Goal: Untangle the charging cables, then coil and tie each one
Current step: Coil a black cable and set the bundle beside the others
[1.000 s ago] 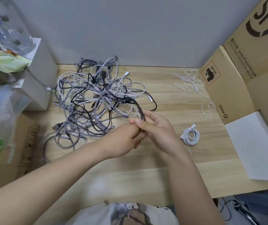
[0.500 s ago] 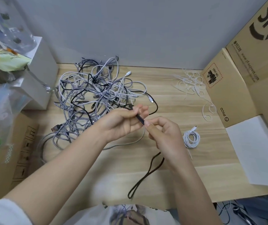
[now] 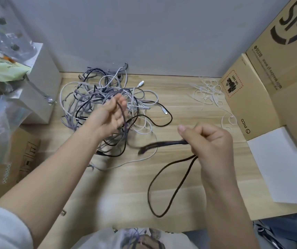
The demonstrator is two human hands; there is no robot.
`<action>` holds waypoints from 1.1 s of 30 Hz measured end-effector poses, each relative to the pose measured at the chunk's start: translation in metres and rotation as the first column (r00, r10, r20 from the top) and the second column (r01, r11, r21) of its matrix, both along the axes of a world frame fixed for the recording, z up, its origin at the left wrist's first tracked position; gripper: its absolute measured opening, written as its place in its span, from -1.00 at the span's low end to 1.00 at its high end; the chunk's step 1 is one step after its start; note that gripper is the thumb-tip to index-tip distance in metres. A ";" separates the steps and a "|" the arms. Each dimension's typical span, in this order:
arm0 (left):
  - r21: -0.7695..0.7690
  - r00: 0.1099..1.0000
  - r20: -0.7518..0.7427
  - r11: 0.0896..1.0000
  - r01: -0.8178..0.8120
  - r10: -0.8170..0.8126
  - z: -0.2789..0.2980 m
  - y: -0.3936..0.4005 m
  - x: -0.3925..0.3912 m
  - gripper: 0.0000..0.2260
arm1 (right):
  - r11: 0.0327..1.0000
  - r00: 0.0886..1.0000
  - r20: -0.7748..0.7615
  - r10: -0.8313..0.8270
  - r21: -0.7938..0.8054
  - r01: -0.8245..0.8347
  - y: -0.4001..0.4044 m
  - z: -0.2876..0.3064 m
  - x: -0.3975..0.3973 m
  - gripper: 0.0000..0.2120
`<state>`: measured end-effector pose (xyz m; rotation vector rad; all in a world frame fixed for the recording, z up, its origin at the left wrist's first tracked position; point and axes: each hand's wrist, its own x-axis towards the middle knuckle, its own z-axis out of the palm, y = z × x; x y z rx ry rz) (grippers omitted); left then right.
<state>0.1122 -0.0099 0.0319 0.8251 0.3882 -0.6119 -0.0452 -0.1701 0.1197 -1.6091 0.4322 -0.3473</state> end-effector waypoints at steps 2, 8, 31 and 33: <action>0.094 0.954 0.237 0.981 0.167 -0.185 0.009 -0.005 -0.009 -0.79 | 0.999 0.998 -0.054 0.036 -0.029 -0.038 0.003 -0.014 0.013 -0.66; 0.284 0.696 0.571 0.900 0.330 -0.435 0.028 -0.012 -0.021 -0.84 | 0.933 0.920 -0.158 0.359 0.095 -0.348 0.030 -0.032 0.053 -0.72; 0.109 0.995 -0.097 0.994 -0.004 0.014 -0.025 0.029 0.060 -0.79 | 0.995 0.879 0.466 0.102 -0.036 -0.096 0.028 0.036 0.017 -0.57; 0.197 0.994 -0.110 0.979 0.047 -0.025 -0.024 0.028 0.065 -0.83 | 0.996 0.867 0.490 0.094 -0.046 -0.082 0.029 0.039 0.013 -0.59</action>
